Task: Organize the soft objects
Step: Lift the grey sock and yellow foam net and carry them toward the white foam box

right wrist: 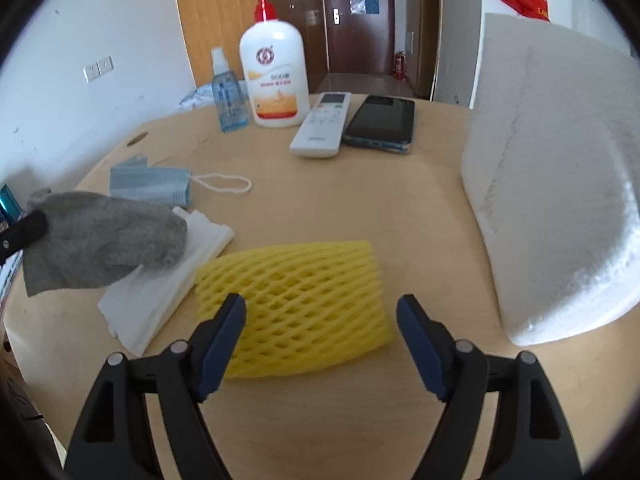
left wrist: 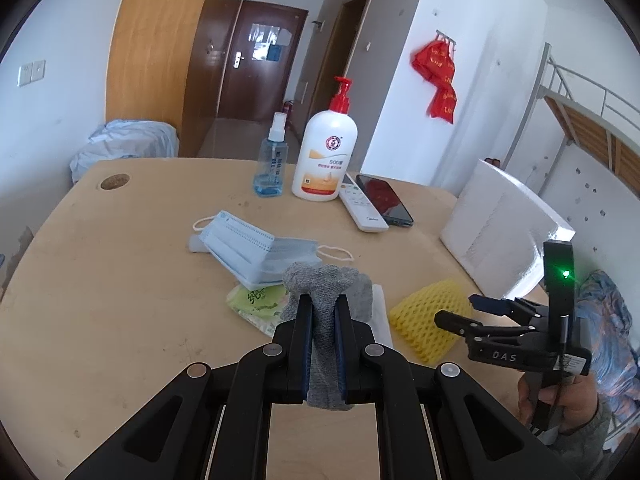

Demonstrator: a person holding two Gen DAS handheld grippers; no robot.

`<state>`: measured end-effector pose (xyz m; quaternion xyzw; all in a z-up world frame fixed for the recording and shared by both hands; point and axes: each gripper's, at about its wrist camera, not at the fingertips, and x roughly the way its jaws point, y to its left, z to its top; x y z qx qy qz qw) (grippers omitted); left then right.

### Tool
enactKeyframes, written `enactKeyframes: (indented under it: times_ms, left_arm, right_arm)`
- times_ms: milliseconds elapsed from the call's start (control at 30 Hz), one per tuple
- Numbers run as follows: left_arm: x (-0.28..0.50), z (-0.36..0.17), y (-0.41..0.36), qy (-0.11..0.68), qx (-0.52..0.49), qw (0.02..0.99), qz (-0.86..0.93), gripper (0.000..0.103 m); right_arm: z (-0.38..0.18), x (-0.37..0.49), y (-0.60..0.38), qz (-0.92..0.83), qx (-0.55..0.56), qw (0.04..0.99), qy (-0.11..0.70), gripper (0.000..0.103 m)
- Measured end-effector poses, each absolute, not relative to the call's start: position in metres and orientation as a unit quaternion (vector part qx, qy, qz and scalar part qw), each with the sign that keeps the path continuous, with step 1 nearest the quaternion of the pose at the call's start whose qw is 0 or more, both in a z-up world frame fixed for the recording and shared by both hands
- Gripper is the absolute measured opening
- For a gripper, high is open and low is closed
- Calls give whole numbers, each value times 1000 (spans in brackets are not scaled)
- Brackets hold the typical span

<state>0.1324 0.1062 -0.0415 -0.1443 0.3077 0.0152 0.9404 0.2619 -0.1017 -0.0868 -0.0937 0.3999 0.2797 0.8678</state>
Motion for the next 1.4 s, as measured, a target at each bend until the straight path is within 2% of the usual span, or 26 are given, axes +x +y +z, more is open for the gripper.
enactKeyframes:
  times_ms: [200, 233, 267, 300, 333, 433, 667, 900, 1400]
  left_arm:
    - [134, -48, 107, 313, -142, 939, 23, 10]
    - [134, -48, 106, 312, -141, 939, 23, 10]
    - [134, -49, 106, 312, -141, 939, 23, 10]
    - [133, -49, 105, 311, -140, 940, 23, 10]
    - [133, -49, 105, 310, -138, 940, 24, 10]
    - [133, -50, 104, 310, -138, 940, 25, 10]
    - [128, -44, 106, 299, -144, 943, 22, 10]
    - [114, -14, 104, 264, -143, 954, 16, 10]
    - [84, 20, 56, 238, -93, 967, -20, 10]
  right_arm:
    - [-91, 258, -96, 274, -111, 868, 400, 81]
    - [-92, 257, -96, 274, -114, 867, 401, 77]
    - [-93, 256, -94, 273, -120, 867, 399, 71]
    - [-94, 256, -93, 273, -128, 865, 402, 49]
    - [-95, 256, -92, 276, -125, 863, 404, 33]
    - [-94, 255, -94, 287, -120, 860, 404, 21]
    - [-85, 248, -105, 311, -81, 860, 397, 18]
    - [-44, 223, -122, 315, -54, 883, 343, 18]
    - [-7, 170, -150, 330, -14, 901, 281, 18]
